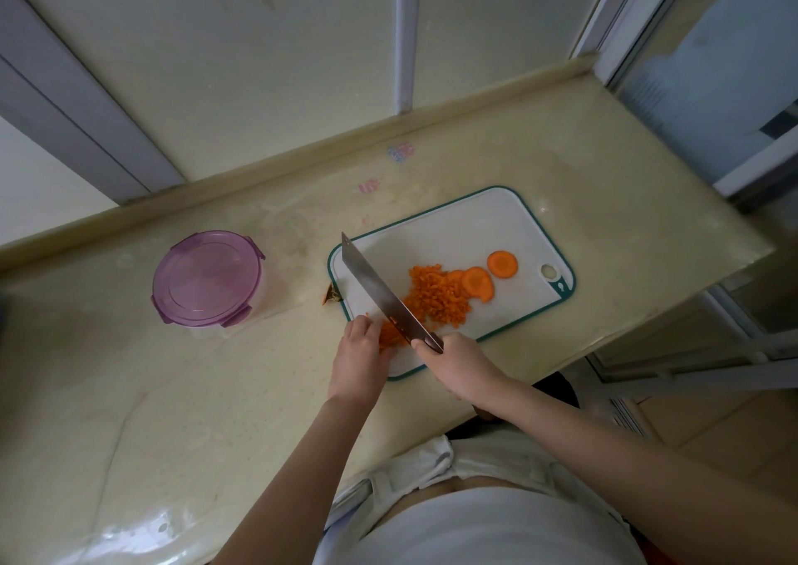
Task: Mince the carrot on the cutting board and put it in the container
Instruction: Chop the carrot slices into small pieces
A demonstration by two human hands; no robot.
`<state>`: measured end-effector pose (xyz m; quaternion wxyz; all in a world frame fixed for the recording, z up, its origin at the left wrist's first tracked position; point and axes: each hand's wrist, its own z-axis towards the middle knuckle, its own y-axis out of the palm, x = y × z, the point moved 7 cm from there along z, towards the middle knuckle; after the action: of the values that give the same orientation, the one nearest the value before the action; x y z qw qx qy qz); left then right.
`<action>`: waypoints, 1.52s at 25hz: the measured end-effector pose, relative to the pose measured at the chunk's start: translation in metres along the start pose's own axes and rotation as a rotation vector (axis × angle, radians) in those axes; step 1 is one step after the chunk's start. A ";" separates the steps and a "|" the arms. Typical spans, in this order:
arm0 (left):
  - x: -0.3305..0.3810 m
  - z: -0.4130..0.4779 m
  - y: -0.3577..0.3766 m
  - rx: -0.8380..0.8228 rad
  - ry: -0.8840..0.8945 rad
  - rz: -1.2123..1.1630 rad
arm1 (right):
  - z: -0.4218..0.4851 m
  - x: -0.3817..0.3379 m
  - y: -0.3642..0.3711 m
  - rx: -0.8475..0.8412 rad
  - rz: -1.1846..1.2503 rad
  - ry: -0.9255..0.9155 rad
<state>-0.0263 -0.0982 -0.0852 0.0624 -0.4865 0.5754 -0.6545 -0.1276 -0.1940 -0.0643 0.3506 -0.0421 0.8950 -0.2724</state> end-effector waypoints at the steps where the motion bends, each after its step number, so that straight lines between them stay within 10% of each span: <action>1: 0.000 0.000 0.000 0.010 0.006 0.006 | 0.001 0.000 0.001 0.003 -0.010 -0.001; 38: -0.006 0.000 -0.010 0.063 -0.056 -0.165 | 0.007 -0.005 -0.015 0.061 0.057 0.007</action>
<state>-0.0182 -0.0911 -0.0810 0.0395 -0.5480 0.5105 -0.6615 -0.1215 -0.2087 -0.0574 0.3563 -0.0050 0.8884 -0.2894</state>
